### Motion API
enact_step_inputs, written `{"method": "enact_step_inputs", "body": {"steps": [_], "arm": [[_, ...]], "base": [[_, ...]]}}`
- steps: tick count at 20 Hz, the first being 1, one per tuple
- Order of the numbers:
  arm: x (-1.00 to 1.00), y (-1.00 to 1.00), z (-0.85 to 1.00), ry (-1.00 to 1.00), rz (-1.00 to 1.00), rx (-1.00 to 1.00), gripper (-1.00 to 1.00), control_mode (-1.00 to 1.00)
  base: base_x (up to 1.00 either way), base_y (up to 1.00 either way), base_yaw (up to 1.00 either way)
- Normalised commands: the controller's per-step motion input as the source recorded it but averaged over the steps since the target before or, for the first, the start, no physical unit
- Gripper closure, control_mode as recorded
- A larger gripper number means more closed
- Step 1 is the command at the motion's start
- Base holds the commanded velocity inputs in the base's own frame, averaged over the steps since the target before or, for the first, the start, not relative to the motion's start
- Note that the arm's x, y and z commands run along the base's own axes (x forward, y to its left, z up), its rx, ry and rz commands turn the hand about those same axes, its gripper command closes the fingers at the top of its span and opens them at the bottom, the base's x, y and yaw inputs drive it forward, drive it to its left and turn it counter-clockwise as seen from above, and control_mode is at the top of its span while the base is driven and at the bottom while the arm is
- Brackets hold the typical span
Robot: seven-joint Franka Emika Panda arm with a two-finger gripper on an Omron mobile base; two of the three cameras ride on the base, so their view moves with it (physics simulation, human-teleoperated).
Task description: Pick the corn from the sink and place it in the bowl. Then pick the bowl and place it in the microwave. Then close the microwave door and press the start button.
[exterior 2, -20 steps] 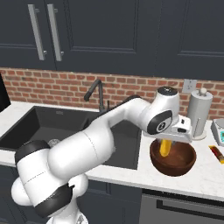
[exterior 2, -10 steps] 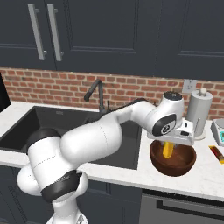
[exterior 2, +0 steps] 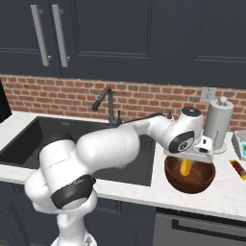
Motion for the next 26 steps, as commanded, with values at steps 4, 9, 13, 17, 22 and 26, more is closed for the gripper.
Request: {"method": "enact_step_inputs", "body": {"steps": [4,9,13,17,22,26], "arm": [[0.25,-0.02,-0.20,0.00,0.00,0.00,1.00,-1.00],[0.18,-0.02,-0.25,0.00,0.00,0.00,1.00,-1.00],[0.21,0.00,-0.29,0.00,0.00,0.00,1.00,-1.00],[0.17,-0.05,-0.29,0.00,0.00,0.00,1.00,-1.00],[0.08,-0.10,-0.26,0.00,0.00,0.00,1.00,-1.00],[0.05,-0.11,-0.24,0.00,0.00,0.00,1.00,-1.00]], "base": [[0.00,0.00,0.00],[0.00,0.00,0.00],[0.00,0.00,0.00],[0.00,0.00,0.00],[0.00,0.00,0.00],[0.00,0.00,0.00]]}}
